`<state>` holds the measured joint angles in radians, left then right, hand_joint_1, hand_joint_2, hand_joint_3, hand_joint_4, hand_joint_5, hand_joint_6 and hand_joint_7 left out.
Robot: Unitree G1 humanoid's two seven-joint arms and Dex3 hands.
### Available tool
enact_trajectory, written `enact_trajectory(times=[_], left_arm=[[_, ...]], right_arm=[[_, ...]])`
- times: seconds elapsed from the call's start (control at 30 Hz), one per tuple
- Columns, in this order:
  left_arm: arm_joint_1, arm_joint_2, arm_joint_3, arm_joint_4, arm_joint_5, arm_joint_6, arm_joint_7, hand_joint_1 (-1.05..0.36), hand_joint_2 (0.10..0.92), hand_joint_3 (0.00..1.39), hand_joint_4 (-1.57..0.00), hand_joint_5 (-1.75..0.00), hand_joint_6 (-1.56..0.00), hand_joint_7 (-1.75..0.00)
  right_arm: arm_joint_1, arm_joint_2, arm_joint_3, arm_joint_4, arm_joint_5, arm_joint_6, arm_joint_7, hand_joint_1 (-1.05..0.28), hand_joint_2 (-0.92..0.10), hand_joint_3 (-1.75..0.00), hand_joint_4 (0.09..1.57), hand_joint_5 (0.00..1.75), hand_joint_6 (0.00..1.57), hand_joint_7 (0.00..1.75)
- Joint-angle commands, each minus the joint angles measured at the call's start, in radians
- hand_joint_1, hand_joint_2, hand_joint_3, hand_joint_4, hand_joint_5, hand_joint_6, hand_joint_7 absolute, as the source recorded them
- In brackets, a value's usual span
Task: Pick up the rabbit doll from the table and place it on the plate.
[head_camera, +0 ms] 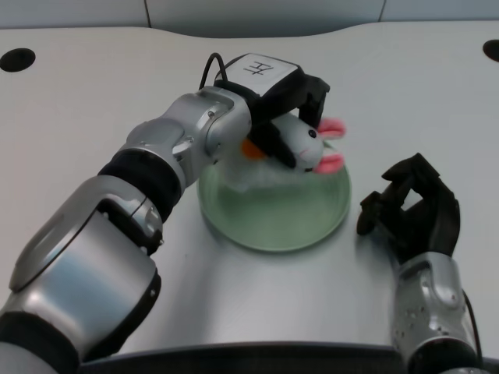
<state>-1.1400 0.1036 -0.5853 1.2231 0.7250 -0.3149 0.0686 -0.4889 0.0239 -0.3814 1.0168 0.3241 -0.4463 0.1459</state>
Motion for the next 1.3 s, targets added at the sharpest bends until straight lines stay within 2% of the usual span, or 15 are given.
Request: enact_trajectory(times=[0.03, 0.07, 0.13, 0.23, 0.27, 0.33, 0.4, 0.47, 0.5, 0.57, 0.67, 0.9, 1.17, 1.2, 1.3], left_arm=[[0.0, -0.004, -0.018, 0.019, 0.018, 0.0, 0.02, -0.11, 0.855, 0.01, -0.89, -1.73, -0.81, -1.51], [0.0, -0.003, -0.028, 0.022, 0.027, 0.002, 0.02, -0.13, 0.849, 0.01, -0.89, -1.71, -0.81, -1.48], [-0.007, 0.0, -0.044, 0.026, 0.043, 0.015, 0.002, -0.22, 0.812, 0.0, -0.93, -1.53, -0.87, -1.17], [-0.016, 0.007, -0.058, 0.031, 0.054, 0.024, -0.021, -0.4, 0.764, 0.0, -1.08, -0.98, -1.1, -0.42], [-0.021, 0.008, -0.059, 0.033, 0.055, 0.029, -0.037, -0.5, 0.789, 0.0, -1.02, -0.72, -1.09, -0.21], [-0.028, 0.01, -0.061, 0.034, 0.054, 0.034, -0.067, -0.57, 0.811, 0.0, -0.99, -0.49, -1.07, -0.07], [-0.03, 0.016, -0.062, 0.03, 0.053, 0.024, -0.088, -0.68, 0.84, 0.0, -0.86, -0.28, -0.89, -0.02], [-0.029, 0.022, -0.064, 0.022, 0.054, 0.01, -0.103, -0.89, 0.882, 0.01, -0.47, -0.07, -0.5, 0.0], [-0.028, 0.024, -0.065, 0.019, 0.055, 0.005, -0.109, -0.93, 0.891, 0.02, -0.4, -0.04, -0.43, 0.0], [-0.031, 0.03, -0.061, 0.013, 0.048, -0.008, -0.133, -1.02, 0.915, 0.07, -0.13, -0.01, -0.22, 0.0], [-0.047, 0.039, -0.039, 0.003, 0.024, -0.022, -0.189, -1.05, 0.92, 0.13, -0.01, 0.0, -0.09, 0.0], [-0.054, 0.061, -0.007, -0.024, -0.01, -0.051, -0.229, -1.05, 0.921, 0.16, 0.0, 0.0, -0.07, 0.0], [-0.029, 0.196, 0.146, -0.136, -0.149, -0.078, -0.266, -1.01, 0.921, 0.12, -0.07, -0.05, -0.14, -0.04], [-0.014, 0.212, 0.169, -0.15, -0.171, -0.085, -0.27, -0.98, 0.921, 0.1, -0.04, -0.23, -0.15, -0.12], [0.042, 0.253, 0.234, -0.19, -0.243, -0.106, -0.287, -0.93, 0.921, 0.09, 0.0, -0.48, -0.17, -0.23]], right_arm=[[0.006, 0.006, -0.003, -0.001, 0.007, 0.0, 0.0, -1.05, -0.24, -1.58, 1.56, 1.48, 1.09, 1.74], [0.006, 0.005, -0.005, 0.003, 0.011, 0.0, 0.009, -1.05, -0.24, -1.58, 1.56, 1.48, 1.09, 1.74], [0.006, 0.005, -0.007, 0.004, 0.013, 0.004, 0.01, -1.05, -0.23, -1.56, 1.56, 1.47, 1.09, 1.74], [0.007, 0.005, -0.008, -0.004, 0.018, 0.014, 0.01, -1.05, -0.24, -1.57, 1.55, 1.47, 1.09, 1.74], [0.006, 0.005, -0.007, -0.006, 0.019, 0.017, 0.009, -1.05, -0.24, -1.58, 1.55, 1.48, 1.1, 1.74], [0.005, 0.004, -0.006, -0.005, 0.02, 0.016, 0.005, -1.05, -0.23, -1.58, 1.55, 1.49, 1.1, 1.75], [0.001, 0.003, -0.006, 0.0, 0.02, 0.013, 0.003, -1.05, -0.23, -1.58, 1.54, 1.49, 1.1, 1.75], [-0.001, 0.002, -0.006, 0.006, 0.021, 0.004, 0.009, -1.05, -0.23, -1.58, 1.54, 1.49, 1.11, 1.74], [-0.003, 0.001, -0.005, 0.01, 0.02, 0.0, 0.011, -1.05, -0.23, -1.58, 1.54, 1.49, 1.12, 1.74], [-0.001, 0.002, -0.003, 0.006, 0.018, 0.005, 0.005, -1.05, -0.24, -1.55, 1.53, 1.5, 1.11, 1.75], [-0.004, -0.003, 0.001, 0.01, 0.009, 0.01, -0.009, -1.05, -0.26, -1.54, 1.53, 1.51, 1.09, 1.75], [-0.006, -0.005, 0.002, 0.015, 0.008, 0.01, -0.006, -1.05, -0.26, -1.54, 1.52, 1.51, 1.08, 1.75], [-0.017, -0.015, 0.002, 0.035, 0.004, 0.008, -0.004, -1.05, -0.27, -1.59, 1.51, 1.52, 1.08, 1.75], [-0.019, -0.015, 0.001, 0.037, 0.003, 0.01, -0.006, -1.05, -0.27, -1.59, 1.51, 1.52, 1.08, 1.75], [-0.027, -0.017, -0.005, 0.047, 0.01, 0.012, 0.004, -1.05, -0.26, -1.59, 1.53, 1.5, 1.1, 1.75]])
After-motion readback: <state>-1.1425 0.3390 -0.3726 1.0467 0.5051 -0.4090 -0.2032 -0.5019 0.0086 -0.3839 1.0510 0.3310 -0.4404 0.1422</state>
